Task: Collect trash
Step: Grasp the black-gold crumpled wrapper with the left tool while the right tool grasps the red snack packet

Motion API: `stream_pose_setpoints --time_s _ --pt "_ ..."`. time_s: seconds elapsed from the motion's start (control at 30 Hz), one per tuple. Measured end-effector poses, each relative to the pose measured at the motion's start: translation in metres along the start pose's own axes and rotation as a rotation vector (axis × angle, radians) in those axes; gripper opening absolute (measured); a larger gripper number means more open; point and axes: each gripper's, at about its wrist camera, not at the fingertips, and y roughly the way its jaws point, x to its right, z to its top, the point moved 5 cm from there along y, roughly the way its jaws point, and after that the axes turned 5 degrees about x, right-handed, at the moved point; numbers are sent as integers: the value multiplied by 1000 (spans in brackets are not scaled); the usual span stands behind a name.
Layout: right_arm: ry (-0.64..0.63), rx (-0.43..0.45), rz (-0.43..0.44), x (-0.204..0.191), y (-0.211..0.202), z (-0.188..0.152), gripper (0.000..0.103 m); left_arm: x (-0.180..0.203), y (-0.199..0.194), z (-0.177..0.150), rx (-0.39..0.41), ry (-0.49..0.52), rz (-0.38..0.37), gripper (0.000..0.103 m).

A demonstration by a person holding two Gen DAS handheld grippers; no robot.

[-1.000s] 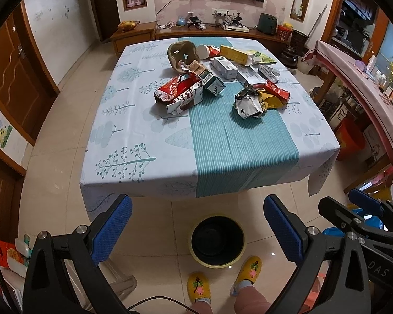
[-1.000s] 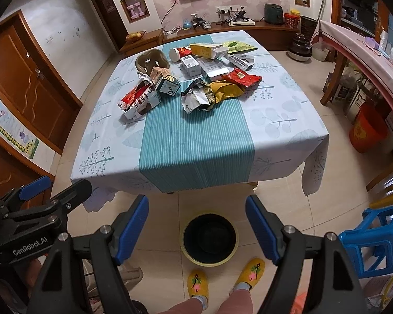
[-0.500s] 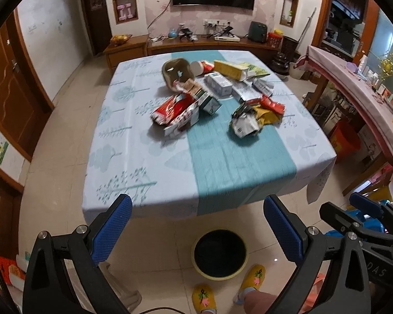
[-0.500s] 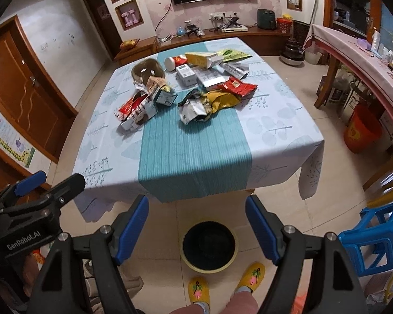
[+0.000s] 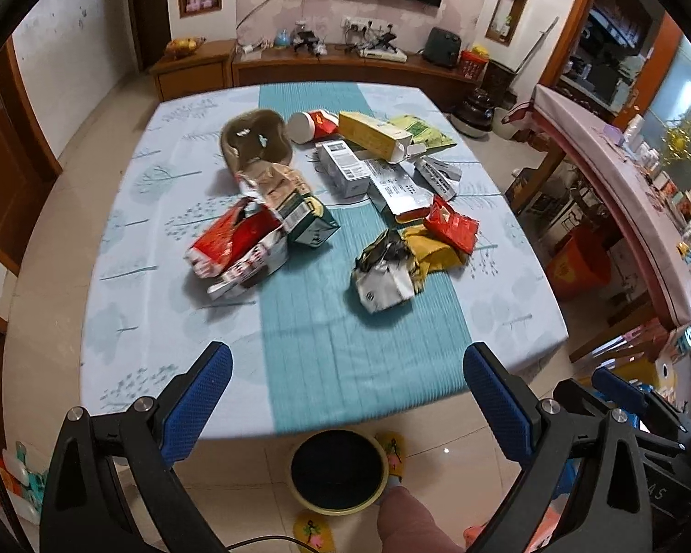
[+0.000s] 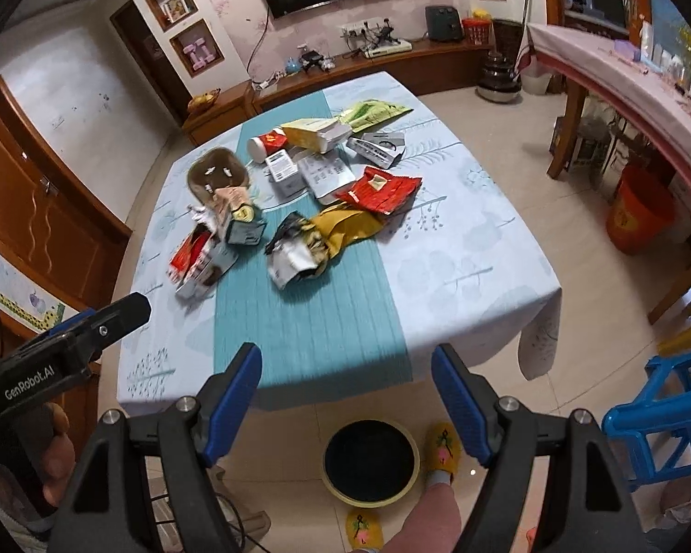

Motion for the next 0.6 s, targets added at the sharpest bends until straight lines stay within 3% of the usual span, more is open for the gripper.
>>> stream_pose_setpoints --time_s 0.23,0.4,0.6 --pt "4 -104 57 33 54 43 72 23 76 27 -118 -81 41 100" --pt "-11 -169 112 53 92 74 72 33 132 38 -201 -114 111 100" --pt "-43 -235 155 63 129 100 72 32 176 44 -261 -173 169 100"
